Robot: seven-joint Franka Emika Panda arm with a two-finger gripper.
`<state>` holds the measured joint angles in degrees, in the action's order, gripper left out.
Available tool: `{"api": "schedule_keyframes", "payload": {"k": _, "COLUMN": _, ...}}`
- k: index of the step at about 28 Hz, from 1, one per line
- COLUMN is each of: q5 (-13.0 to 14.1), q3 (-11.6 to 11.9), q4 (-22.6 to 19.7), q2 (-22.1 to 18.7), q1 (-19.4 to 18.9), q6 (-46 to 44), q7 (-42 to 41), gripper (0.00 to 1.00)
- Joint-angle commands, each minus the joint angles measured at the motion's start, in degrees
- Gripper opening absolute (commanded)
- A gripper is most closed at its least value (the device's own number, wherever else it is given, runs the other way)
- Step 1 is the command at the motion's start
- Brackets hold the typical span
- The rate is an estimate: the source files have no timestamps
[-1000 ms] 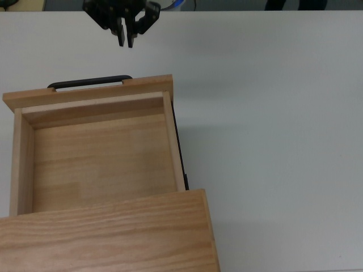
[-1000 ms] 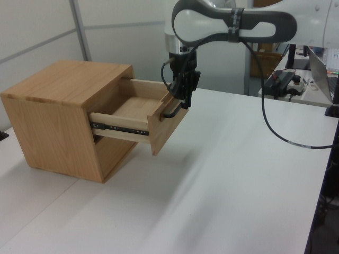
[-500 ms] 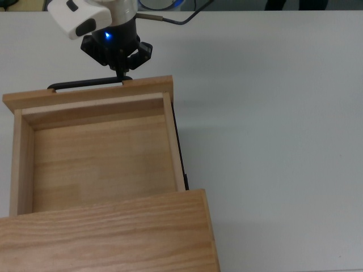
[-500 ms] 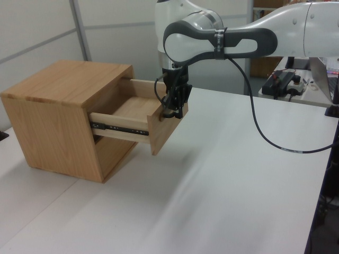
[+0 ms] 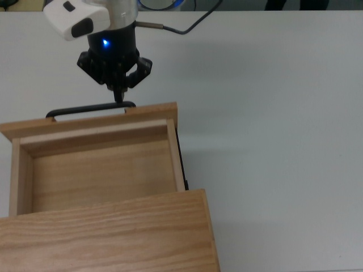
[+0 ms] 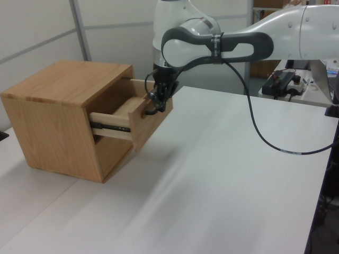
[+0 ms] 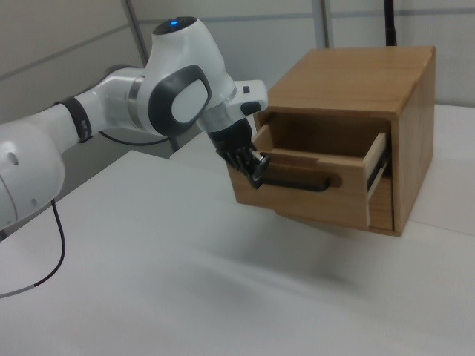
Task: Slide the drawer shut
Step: 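Push the drawer front with the gripper into the cabinet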
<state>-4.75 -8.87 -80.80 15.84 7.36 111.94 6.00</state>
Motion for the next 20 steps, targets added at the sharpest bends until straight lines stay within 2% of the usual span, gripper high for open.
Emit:
{"api": "schedule_keyframes", "payload": {"k": 1, "q5": 0.2, "q3": 0.1, "q4": -0.5, "q2": 2.3, "q1": -0.2, "q6": 10.9, "q7": 0.2, "gripper": 0.0}}
{"api": "schedule_keyframes", "payload": {"k": 8, "q5": 0.3, "q3": 0.1, "q4": -0.5, "q2": 5.6, "q1": -0.3, "q6": 24.1, "q7": 0.2, "gripper": 0.0}}
{"api": "schedule_keyframes", "payload": {"k": 15, "q5": -0.2, "q3": 0.0, "q4": -0.5, "q2": 10.8, "q1": -0.5, "q6": 41.0, "q7": -0.5, "gripper": 0.0}}
{"api": "schedule_keyframes", "payload": {"k": 20, "q5": -0.3, "q3": -0.1, "q4": -0.5, "q2": 12.4, "q1": -0.9, "q6": 47.1, "q7": -0.6, "gripper": 0.0}}
